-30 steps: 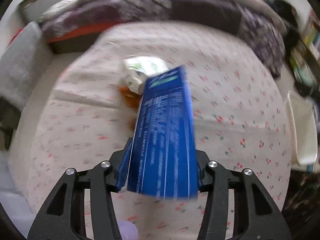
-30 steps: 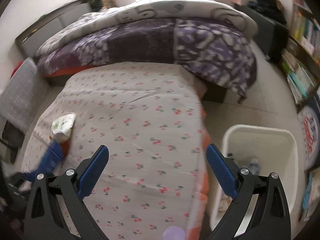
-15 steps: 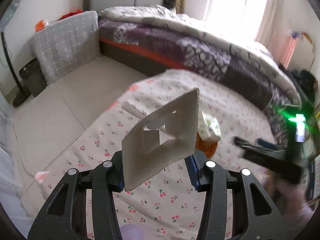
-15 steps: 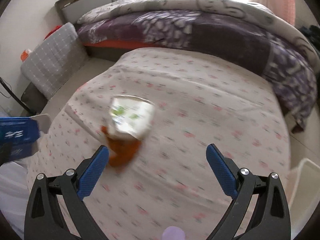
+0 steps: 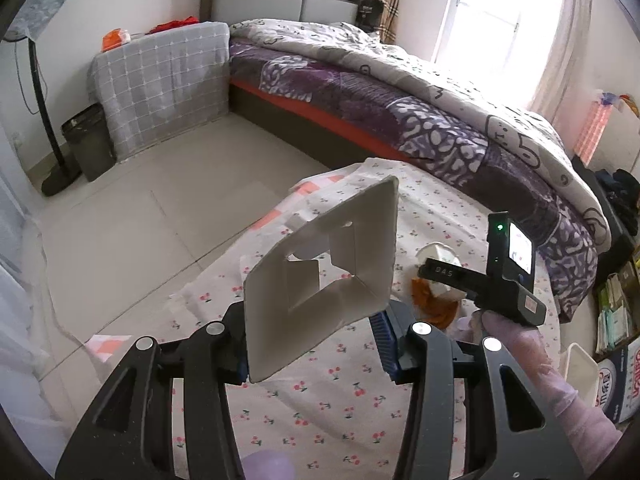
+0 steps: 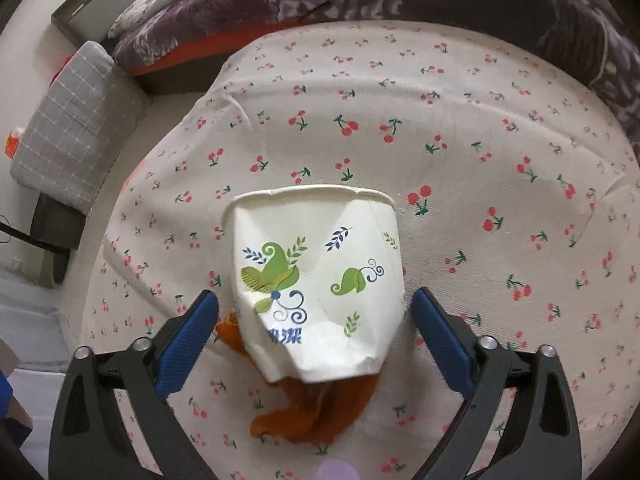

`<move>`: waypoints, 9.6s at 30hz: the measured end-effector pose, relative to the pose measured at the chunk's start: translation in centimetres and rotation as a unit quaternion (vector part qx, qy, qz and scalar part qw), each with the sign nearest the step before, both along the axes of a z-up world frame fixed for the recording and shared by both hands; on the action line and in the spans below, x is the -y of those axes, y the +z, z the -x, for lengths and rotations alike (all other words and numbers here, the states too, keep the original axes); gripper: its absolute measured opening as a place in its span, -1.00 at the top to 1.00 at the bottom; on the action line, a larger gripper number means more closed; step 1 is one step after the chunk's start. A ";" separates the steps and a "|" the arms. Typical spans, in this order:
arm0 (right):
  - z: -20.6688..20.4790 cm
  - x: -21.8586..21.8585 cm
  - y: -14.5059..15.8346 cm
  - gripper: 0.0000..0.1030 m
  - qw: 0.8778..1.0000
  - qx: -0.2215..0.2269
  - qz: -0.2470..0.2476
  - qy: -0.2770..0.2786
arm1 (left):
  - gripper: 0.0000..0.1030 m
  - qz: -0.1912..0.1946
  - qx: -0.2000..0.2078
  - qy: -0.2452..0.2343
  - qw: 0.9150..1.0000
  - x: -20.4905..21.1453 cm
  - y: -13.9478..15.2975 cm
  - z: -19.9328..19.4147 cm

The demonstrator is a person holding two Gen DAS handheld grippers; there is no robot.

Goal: Collect trash
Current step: 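Grasp the white leaf-print paper cup with right tool while left tool holds the carton, then carry the paper cup toward the white bin with right tool while left tool carries the carton, then open both tools over the white bin to drop the cup and carton, then grasp an orange peel piece on the sheet with the left tool, then grasp the second orange peel with right tool while left tool holds its peel, then carry both orange peels over the white bin with both tools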

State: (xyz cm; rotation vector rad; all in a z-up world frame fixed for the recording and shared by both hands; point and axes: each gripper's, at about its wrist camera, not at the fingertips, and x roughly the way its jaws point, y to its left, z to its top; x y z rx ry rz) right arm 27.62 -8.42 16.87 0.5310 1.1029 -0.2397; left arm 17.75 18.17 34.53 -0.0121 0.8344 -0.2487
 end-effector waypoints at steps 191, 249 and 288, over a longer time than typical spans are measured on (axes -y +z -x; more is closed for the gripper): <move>6.0 -3.5 2.6 -0.82 0.978 0.081 0.111 0.155 | 0.61 -0.018 -0.043 0.044 0.998 0.1 -5.7 -2.3; 20.9 6.6 10.6 0.54 0.975 0.203 0.076 0.046 | 0.61 -0.051 0.038 0.010 0.998 6.6 -4.8 3.2; 34.5 24.1 12.8 0.53 0.967 0.183 0.076 -0.158 | 0.61 -0.030 0.044 -0.161 0.985 25.9 -4.5 10.6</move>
